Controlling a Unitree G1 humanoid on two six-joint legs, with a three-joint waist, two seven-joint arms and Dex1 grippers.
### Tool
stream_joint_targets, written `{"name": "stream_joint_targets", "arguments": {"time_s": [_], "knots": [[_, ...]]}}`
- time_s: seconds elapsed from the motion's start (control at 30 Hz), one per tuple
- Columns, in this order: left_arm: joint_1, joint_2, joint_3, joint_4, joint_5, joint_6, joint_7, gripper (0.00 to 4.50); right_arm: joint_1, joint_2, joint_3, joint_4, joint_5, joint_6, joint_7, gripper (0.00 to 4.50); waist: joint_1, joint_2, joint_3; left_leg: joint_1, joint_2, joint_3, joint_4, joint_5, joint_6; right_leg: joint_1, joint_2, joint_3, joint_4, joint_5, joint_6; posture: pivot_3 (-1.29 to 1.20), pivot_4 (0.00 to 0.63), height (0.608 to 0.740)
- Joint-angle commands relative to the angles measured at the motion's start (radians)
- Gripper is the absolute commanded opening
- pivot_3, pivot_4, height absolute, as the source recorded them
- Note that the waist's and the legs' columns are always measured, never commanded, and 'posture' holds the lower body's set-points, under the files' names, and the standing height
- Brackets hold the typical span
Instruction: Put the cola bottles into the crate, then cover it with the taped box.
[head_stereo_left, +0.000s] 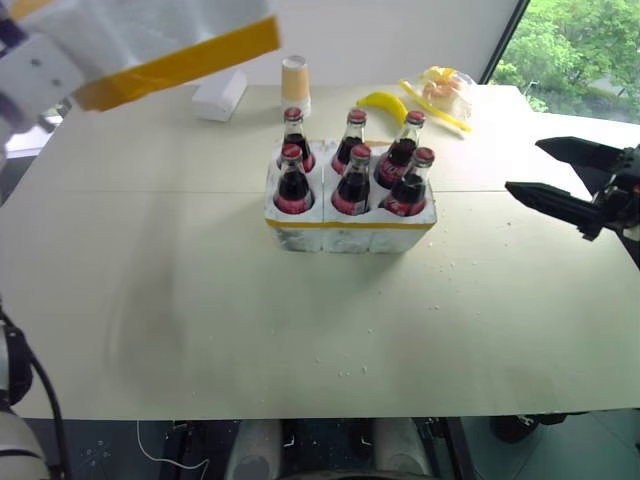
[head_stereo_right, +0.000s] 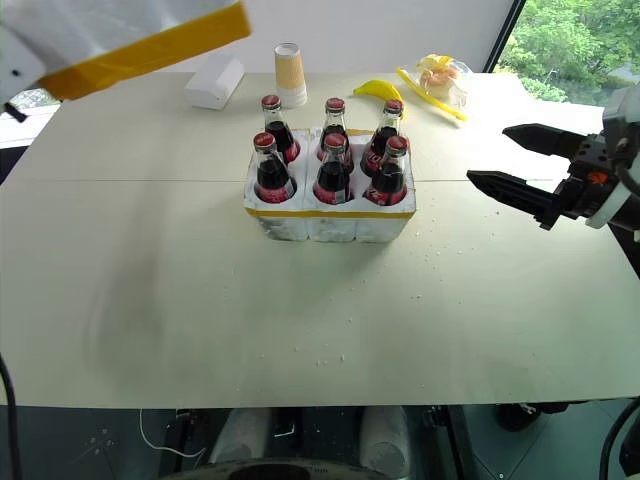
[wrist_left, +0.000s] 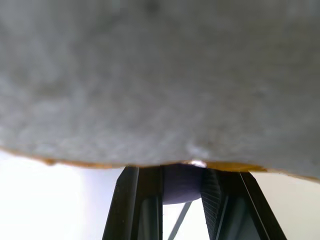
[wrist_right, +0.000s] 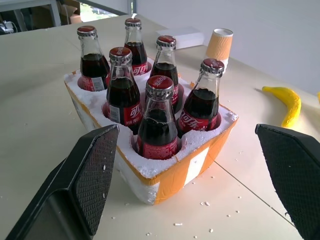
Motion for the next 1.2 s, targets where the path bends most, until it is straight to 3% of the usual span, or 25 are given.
{"name": "stream_joint_targets", "arguments": {"time_s": [0.03, 0.33, 0.83, 0.93, 1.1, 1.2], "knots": [[-0.015, -0.041, 0.009, -0.242, -0.044, 0.147, -0.094, 0.80, -0.004, 0.000, -0.010, -0.003, -0.001, -0.023, 0.002, 4.50, -0.001, 0.000, 0.000, 0.000, 0.000, 0.000, 0.000, 0.000, 0.000, 0.000, 0.000, 0.000, 0.000, 0.000, 0.000, 0.00, 0.150, 0.740], [0.013, -0.170, -0.086, -0.523, -0.005, 0.313, -0.192, 0.80, -0.015, 0.010, 0.000, -0.007, 0.009, -0.019, -0.019, 4.50, -0.001, 0.000, 0.000, 0.002, 0.000, -0.001, 0.001, 0.001, -0.001, 0.002, 0.001, 0.000, 0.001, -0.001, 0.002, 0.00, 0.150, 0.740], [0.064, -0.228, -0.283, -0.560, 0.297, 0.203, -0.171, 0.80, 0.005, 0.046, -0.043, -0.040, 0.056, 0.009, -0.088, 4.50, 0.023, 0.000, 0.000, 0.002, -0.001, -0.003, 0.001, 0.001, -0.001, 0.003, 0.000, 0.000, 0.000, -0.001, 0.002, 0.00, 0.150, 0.740], [0.062, -0.237, -0.276, -0.551, 0.326, 0.181, -0.160, 1.86, 0.004, 0.050, -0.047, -0.042, 0.063, 0.011, -0.098, 4.50, 0.021, 0.000, 0.000, 0.002, -0.001, -0.003, 0.002, 0.000, 0.000, 0.003, 0.000, 0.000, 0.000, -0.001, 0.002, 0.00, 0.150, 0.740], [0.084, -0.229, -0.240, -0.567, 0.322, 0.193, -0.198, 4.44, -0.002, 0.049, -0.053, -0.032, 0.072, 0.011, -0.107, 4.50, 0.021, 0.000, 0.000, 0.002, -0.001, -0.004, 0.002, 0.001, 0.000, 0.003, 0.000, 0.000, 0.000, -0.001, 0.002, 0.00, 0.150, 0.740], [0.133, -0.223, -0.206, -0.605, 0.287, 0.222, -0.238, 4.44, -0.001, 0.049, -0.054, -0.026, 0.072, 0.009, -0.108, 4.50, 0.020, 0.000, 0.000, 0.002, -0.001, -0.005, 0.002, 0.000, 0.000, 0.003, 0.000, 0.000, 0.000, -0.001, 0.002, 0.00, 0.150, 0.740]]}}
